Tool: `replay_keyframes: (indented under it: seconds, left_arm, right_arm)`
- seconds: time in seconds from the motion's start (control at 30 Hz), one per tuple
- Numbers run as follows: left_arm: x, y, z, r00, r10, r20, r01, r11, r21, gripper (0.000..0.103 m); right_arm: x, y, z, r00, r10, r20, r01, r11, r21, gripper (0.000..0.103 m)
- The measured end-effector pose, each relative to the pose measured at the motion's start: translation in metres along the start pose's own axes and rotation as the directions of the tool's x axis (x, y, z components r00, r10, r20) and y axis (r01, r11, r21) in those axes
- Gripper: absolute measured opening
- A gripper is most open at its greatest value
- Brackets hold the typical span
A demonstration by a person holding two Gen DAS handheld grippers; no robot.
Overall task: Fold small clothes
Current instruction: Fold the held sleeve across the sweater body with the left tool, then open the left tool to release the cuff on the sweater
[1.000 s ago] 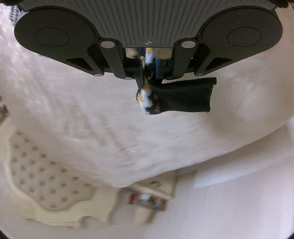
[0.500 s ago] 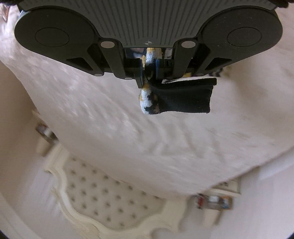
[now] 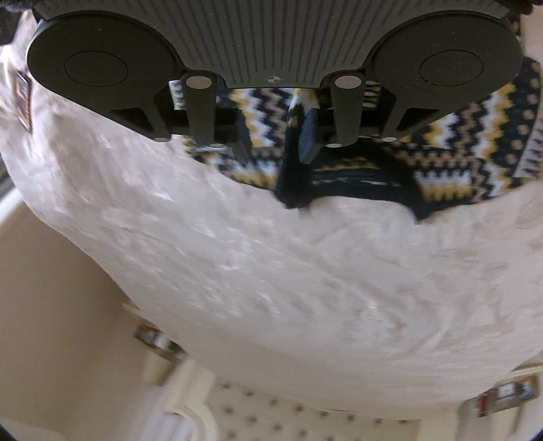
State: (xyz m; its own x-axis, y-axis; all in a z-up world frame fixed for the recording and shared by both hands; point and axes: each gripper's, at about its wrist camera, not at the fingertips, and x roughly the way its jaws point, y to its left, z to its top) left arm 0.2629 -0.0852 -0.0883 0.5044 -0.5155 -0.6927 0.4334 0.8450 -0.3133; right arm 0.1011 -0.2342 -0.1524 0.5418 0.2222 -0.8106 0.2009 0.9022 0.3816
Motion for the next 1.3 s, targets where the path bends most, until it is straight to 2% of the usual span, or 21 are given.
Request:
replay_keyframes:
  seconds: [0.1, 0.2, 0.33, 0.43, 0.57, 0.73, 0.97, 1.1, 1.23, 1.3]
  left_arm:
    - [-0.004, -0.012, 0.001, 0.999, -0.038, 0.010, 0.037, 0.998, 0.051, 0.039]
    - [-0.014, -0.018, -0.007, 0.999, -0.042, 0.018, 0.040, 0.994, 0.107, 0.043]
    - [-0.019, -0.014, -0.022, 1.000, 0.016, -0.008, -0.014, 0.992, 0.123, 0.043]
    - [-0.023, 0.012, -0.036, 0.995, 0.084, -0.046, -0.079, 0.992, 0.100, 0.043]
    - [-0.024, 0.050, -0.057, 0.978, 0.173, -0.118, -0.169, 0.985, 0.040, 0.044]
    - [-0.024, 0.094, -0.085, 0.943, 0.269, -0.194, -0.280, 0.960, -0.030, 0.044]
    - [-0.008, 0.130, -0.109, 0.905, 0.320, -0.282, -0.357, 0.930, -0.091, 0.044]
    - [0.002, 0.138, -0.115, 0.910, 0.300, -0.285, -0.341, 0.934, -0.106, 0.050]
    - [0.008, 0.139, -0.115, 0.915, 0.286, -0.285, -0.327, 0.939, -0.107, 0.061]
    - [0.010, 0.137, -0.116, 0.915, 0.288, -0.283, -0.327, 0.940, -0.100, 0.065]
  right_arm:
    - [0.002, -0.002, -0.002, 1.000, -0.007, 0.000, 0.007, 1.000, 0.019, 0.087]
    - [0.006, 0.000, 0.000, 1.000, -0.015, 0.002, 0.015, 1.000, 0.024, 0.087]
    - [0.011, 0.005, 0.008, 1.000, -0.025, 0.015, 0.025, 0.999, 0.030, 0.087]
    - [0.016, 0.010, 0.016, 0.999, -0.033, 0.024, 0.033, 0.999, 0.030, 0.087]
    - [0.023, 0.016, 0.031, 0.999, -0.042, 0.035, 0.042, 0.999, 0.018, 0.087]
    - [0.033, 0.018, 0.054, 0.997, -0.060, 0.048, 0.060, 0.998, -0.001, 0.087]
    - [0.050, 0.014, 0.077, 0.996, -0.076, 0.037, 0.077, 0.997, -0.025, 0.087]
    - [0.065, 0.009, 0.091, 0.996, -0.087, 0.026, 0.089, 0.995, -0.049, 0.086]
    - [0.080, 0.003, 0.107, 0.995, -0.099, 0.019, 0.100, 0.993, -0.065, 0.086]
    - [0.088, 0.000, 0.114, 0.996, -0.094, 0.013, 0.094, 0.993, -0.065, 0.080]
